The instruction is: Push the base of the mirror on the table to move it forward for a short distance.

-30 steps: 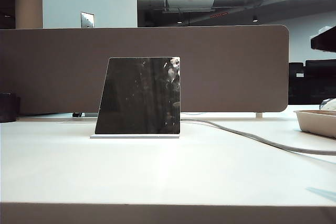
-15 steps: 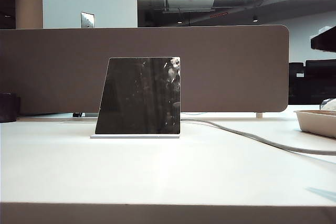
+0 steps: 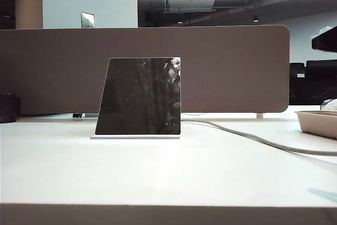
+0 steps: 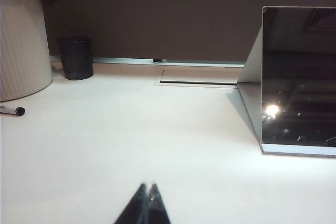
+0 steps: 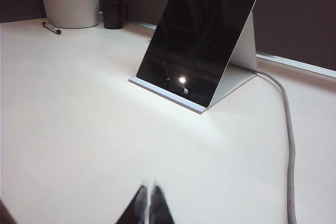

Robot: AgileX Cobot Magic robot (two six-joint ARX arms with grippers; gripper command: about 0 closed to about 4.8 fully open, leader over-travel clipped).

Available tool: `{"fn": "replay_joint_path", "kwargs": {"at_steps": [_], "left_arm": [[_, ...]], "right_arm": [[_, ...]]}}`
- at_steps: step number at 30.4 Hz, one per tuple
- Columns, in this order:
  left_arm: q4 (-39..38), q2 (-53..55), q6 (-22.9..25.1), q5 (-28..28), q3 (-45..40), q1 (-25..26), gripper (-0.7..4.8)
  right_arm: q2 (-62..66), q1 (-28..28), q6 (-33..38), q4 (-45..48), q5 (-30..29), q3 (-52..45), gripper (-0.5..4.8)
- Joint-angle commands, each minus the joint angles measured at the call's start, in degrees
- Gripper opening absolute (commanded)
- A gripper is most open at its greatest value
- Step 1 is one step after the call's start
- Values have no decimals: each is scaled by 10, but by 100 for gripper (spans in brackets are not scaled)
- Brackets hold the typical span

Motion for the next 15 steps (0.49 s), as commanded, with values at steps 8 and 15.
{"fn": "replay_joint_path", "kwargs": {"at_steps": [8, 15], "left_arm": [[6, 0, 4, 2, 0, -1, -1], [3, 0, 4, 2, 0, -1, -1]], "right_arm": [[0, 0, 0, 8, 0, 0, 22], [0, 0, 0, 8, 0, 0, 22]]}}
